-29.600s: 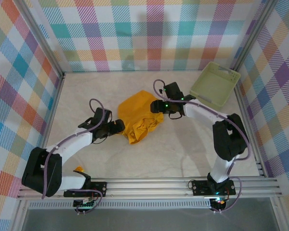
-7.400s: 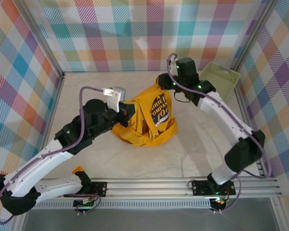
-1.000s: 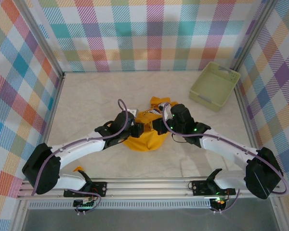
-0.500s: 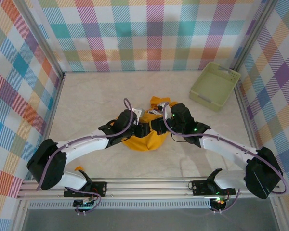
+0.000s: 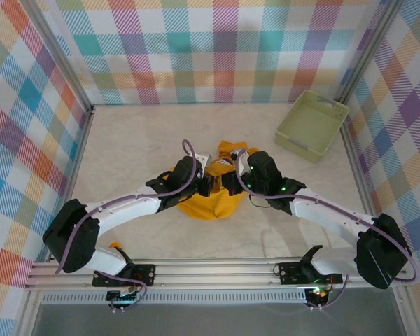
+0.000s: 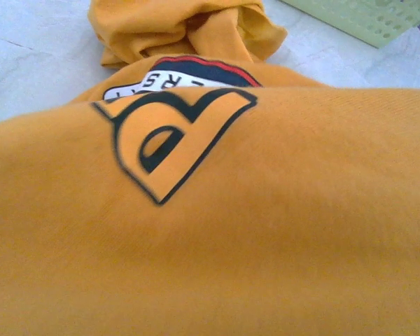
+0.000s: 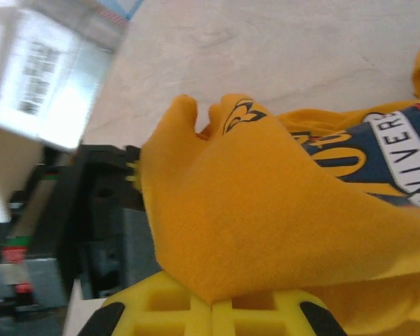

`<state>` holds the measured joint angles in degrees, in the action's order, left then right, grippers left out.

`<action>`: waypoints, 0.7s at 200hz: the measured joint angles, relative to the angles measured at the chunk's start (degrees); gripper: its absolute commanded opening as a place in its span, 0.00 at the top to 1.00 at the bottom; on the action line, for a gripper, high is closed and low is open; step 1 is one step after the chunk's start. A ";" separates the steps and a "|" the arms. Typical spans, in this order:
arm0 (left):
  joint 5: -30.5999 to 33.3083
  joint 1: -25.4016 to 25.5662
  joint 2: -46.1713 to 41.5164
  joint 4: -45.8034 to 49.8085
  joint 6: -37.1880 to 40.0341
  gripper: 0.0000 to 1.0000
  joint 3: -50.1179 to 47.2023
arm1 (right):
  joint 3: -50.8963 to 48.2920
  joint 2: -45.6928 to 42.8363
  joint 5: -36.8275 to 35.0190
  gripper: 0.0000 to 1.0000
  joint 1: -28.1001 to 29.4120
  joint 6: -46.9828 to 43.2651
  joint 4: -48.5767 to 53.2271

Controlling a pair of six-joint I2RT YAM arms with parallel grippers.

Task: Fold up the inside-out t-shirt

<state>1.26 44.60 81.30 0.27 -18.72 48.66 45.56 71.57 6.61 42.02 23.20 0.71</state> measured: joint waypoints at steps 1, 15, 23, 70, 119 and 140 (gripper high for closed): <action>0.09 0.00 -0.07 0.02 0.02 1.00 0.00 | 0.00 0.00 -0.07 0.98 0.00 -0.04 0.07; 1.38 0.00 -2.10 0.02 0.35 1.00 -0.72 | 0.02 0.02 -1.70 0.95 -0.17 -0.37 1.16; 2.03 0.00 -4.22 -0.04 0.42 1.00 -1.84 | 0.02 0.09 -2.38 0.93 -0.39 -0.85 1.64; 0.26 0.00 -15.82 0.92 2.05 1.00 -5.44 | 1.51 2.40 -4.72 0.82 -2.67 -3.80 3.45; -4.42 0.00 -20.28 1.44 2.75 1.00 -7.54 | 3.30 4.00 -5.62 0.54 -5.79 -4.20 6.93; -4.90 0.00 -19.69 1.62 2.73 1.00 -7.52 | 4.39 2.56 -7.19 0.54 -4.98 -4.90 11.34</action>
<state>-3.64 44.60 61.60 1.89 -15.99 41.15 49.95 74.13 -0.58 37.04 18.31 12.05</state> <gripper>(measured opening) 0.048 0.462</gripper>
